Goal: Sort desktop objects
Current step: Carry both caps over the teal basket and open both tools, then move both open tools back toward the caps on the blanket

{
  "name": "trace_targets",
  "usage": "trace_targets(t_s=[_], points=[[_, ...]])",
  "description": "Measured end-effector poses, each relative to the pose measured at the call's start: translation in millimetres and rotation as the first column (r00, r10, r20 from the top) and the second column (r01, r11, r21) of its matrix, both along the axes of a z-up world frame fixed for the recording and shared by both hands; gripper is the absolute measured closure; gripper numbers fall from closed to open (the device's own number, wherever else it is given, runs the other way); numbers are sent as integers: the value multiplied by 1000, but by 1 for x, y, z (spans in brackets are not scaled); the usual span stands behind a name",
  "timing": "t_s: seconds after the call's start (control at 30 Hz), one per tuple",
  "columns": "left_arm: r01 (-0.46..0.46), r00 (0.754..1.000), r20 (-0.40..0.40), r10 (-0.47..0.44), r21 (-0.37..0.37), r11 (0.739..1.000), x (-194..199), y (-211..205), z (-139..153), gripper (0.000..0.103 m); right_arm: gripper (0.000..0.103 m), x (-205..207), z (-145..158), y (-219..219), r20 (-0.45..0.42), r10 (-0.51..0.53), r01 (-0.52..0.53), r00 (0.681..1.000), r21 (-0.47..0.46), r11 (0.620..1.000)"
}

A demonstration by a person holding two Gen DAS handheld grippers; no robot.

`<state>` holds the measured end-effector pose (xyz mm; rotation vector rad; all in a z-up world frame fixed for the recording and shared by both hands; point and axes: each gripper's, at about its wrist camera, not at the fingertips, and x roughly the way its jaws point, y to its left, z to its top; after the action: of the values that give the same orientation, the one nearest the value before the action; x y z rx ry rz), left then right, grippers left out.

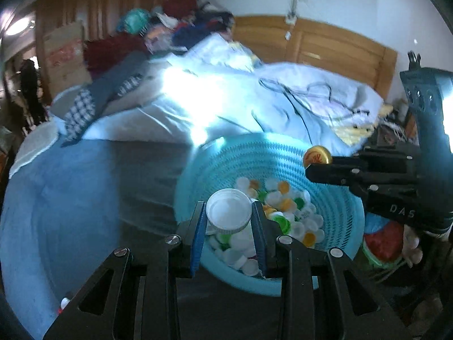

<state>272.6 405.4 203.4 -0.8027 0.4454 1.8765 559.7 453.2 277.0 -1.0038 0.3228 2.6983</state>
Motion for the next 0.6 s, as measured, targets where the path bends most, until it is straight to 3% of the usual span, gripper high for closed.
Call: trace_targets(t_s=[0.23, 0.6], points=[[44, 996, 81, -35, -120, 992, -2, 35, -23, 77, 91, 5, -19, 31, 71, -20, 25, 997, -74, 997], [69, 995, 84, -58, -135, 988, 5, 47, -28, 77, 91, 9, -33, 30, 74, -20, 28, 997, -97, 995]])
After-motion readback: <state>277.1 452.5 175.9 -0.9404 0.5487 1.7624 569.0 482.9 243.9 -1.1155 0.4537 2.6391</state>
